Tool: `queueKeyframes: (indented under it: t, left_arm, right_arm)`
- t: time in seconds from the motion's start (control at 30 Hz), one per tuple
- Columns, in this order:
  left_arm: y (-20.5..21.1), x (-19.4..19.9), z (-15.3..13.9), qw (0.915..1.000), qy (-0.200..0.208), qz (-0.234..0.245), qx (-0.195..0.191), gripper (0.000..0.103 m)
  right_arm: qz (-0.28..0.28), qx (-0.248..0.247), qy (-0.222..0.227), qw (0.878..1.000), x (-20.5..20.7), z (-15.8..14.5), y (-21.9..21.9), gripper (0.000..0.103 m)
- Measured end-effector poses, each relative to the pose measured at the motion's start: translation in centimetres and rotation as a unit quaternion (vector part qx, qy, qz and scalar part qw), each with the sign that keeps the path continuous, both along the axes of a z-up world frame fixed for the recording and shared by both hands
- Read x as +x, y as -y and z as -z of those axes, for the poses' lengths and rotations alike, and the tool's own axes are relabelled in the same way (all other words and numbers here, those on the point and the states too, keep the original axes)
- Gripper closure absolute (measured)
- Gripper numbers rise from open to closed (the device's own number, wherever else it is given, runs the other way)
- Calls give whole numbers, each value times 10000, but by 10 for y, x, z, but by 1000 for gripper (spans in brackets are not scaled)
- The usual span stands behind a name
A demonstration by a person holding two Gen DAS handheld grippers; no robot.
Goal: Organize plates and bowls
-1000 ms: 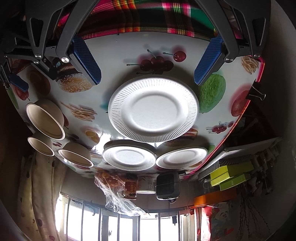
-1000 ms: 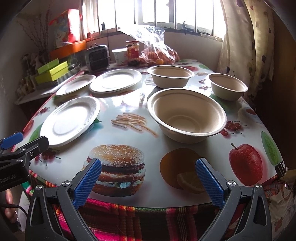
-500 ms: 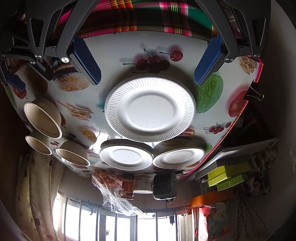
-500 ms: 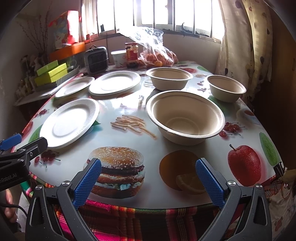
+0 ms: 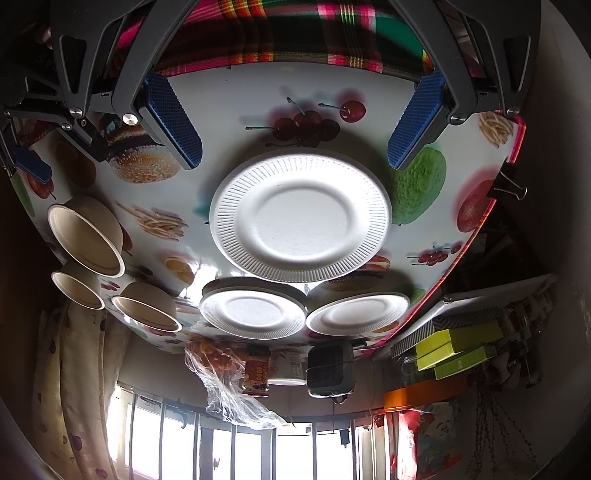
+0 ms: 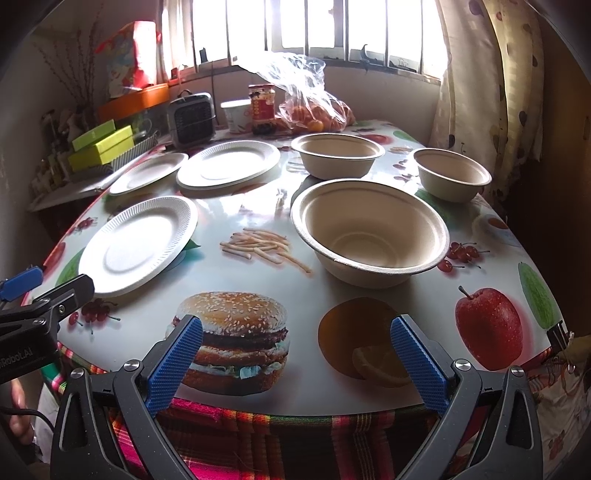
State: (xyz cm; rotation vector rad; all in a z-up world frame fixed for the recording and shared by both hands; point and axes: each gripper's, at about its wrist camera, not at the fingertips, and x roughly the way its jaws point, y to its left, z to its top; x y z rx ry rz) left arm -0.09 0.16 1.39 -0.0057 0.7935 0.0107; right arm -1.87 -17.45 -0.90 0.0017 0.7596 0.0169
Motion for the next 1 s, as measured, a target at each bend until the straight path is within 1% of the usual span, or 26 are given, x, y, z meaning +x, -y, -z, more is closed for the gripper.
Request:
queueKeyframes:
  t: [0.5, 0.87, 1.0]
  left_arm:
    - [-4, 1, -3, 10000, 79, 37, 8, 2]
    - [-25, 13, -18, 9995, 243, -99, -157, 2]
    - [-38, 23, -23, 9991, 214, -164, -326, 2]
  right_arm:
    - [13, 14, 86, 10000, 2, -4, 2, 0]
    - [-262, -35, 425, 9987, 17, -28, -12, 0]
    - [-458, -7, 532, 9975, 30, -40, -21, 0]
